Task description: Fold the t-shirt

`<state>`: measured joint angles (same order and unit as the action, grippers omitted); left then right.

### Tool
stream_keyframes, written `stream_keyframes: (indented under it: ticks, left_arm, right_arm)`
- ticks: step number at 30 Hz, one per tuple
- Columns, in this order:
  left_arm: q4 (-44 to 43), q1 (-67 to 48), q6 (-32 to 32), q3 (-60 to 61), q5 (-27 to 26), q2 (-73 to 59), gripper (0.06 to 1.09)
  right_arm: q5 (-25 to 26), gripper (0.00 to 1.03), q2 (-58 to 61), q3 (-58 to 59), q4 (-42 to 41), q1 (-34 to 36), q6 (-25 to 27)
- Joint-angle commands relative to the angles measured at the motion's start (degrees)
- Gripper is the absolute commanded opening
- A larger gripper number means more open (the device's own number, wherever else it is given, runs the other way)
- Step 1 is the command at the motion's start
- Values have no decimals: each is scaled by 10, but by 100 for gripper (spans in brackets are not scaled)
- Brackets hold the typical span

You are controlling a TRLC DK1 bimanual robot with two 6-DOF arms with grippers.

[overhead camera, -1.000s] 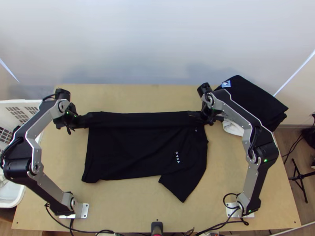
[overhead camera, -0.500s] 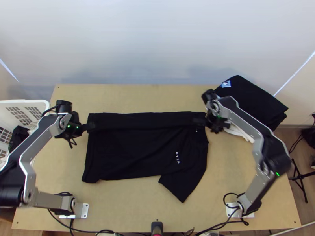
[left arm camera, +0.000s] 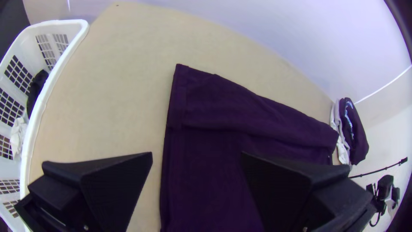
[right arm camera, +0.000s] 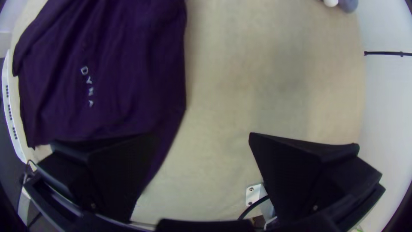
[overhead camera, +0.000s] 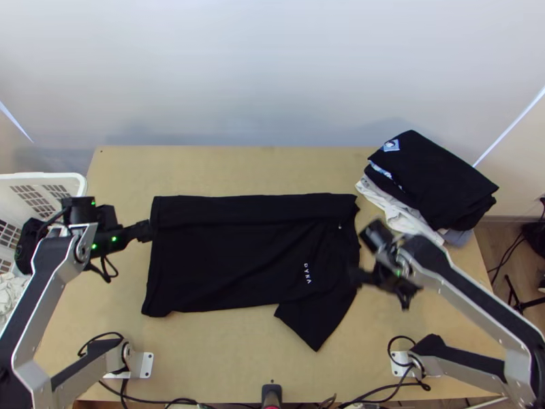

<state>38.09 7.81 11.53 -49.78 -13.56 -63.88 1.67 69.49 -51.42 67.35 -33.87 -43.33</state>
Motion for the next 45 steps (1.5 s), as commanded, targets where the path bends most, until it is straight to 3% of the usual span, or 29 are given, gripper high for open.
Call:
stream_keyframes:
  ticks: [1,4,17,20,24,25,28,29,32,35,38,45]
  left_arm:
    - [15,7,25,21,-4,62,105]
    - [30,8,31,17,6,71,105]
    - [73,49,21,8,25,106,105]
    - [73,50,21,6,25,105,105]
    - [73,50,21,6,25,103,105]
    - [73,50,21,6,25,102,105]
    - [81,50,13,6,25,97,105]
    - [97,50,-5,6,26,96,105]
    - [211,49,-123,-10,25,87,104]
    - [364,45,-290,-21,23,73,104]
    - [447,41,-403,-41,8,63,104]
    - [428,-3,-518,35,14,19,103]
  right_arm:
    - [-15,70,-24,89,-28,-83,-44]
    - [-17,65,11,91,-79,-69,-12]
    - [-51,65,85,104,-206,-88,-16]
    - [-51,53,84,105,-212,-96,-13]
    - [-51,52,84,118,-222,-122,-13]
    - [-51,47,82,120,-224,-123,-11]
    - [-27,9,64,122,-245,-127,1]
    - [-16,3,57,127,-255,-134,6]
    - [-4,3,50,135,-257,-141,16]
    - [-2,3,45,137,-258,-140,16]
    - [-2,3,48,138,-261,-139,17]
    - [-2,3,51,139,-263,-125,35]
